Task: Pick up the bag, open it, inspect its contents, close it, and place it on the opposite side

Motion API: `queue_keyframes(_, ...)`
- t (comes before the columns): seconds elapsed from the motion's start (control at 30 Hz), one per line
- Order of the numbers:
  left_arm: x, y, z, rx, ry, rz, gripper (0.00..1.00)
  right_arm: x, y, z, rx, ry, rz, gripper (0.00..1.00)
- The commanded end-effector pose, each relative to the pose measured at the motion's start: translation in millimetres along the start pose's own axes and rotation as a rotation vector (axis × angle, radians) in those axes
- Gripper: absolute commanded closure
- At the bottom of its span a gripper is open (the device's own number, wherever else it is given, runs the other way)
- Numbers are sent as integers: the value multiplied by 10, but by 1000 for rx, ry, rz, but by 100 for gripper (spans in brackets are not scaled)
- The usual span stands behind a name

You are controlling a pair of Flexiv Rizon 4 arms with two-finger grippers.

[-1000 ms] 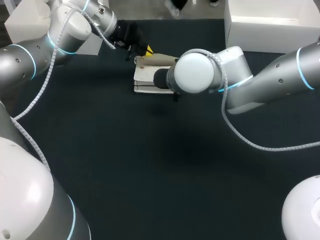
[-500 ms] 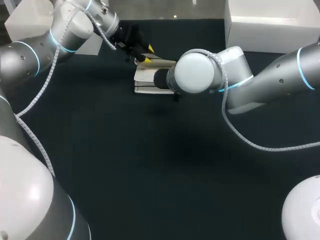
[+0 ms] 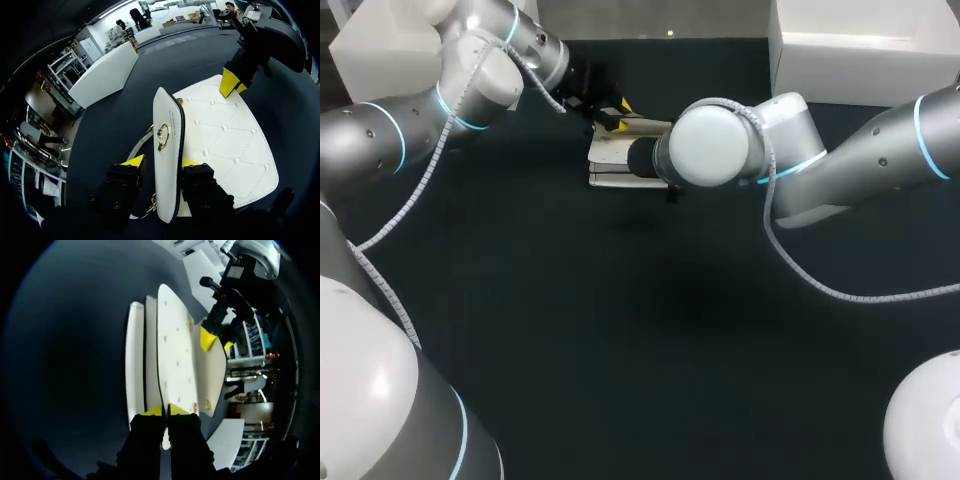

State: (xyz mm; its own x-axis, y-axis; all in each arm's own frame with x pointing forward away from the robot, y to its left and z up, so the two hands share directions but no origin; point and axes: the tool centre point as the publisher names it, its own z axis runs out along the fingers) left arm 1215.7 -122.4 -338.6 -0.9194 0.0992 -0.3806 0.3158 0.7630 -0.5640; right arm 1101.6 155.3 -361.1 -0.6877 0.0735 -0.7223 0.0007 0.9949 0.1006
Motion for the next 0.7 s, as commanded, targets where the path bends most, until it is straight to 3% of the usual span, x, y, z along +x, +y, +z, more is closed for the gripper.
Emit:
queue_keyframes(0.03,-119,80,104,5,25,-13,60,13,-6,4,-3,-5,1,100)
queue_keyframes(0.53,-189,124,209,-31,63,-38,70,13,-6,4,-3,-5,1,100)
queue_keyframes(0.7,-193,145,223,-41,65,-46,84,13,-6,4,-3,-5,1,100)
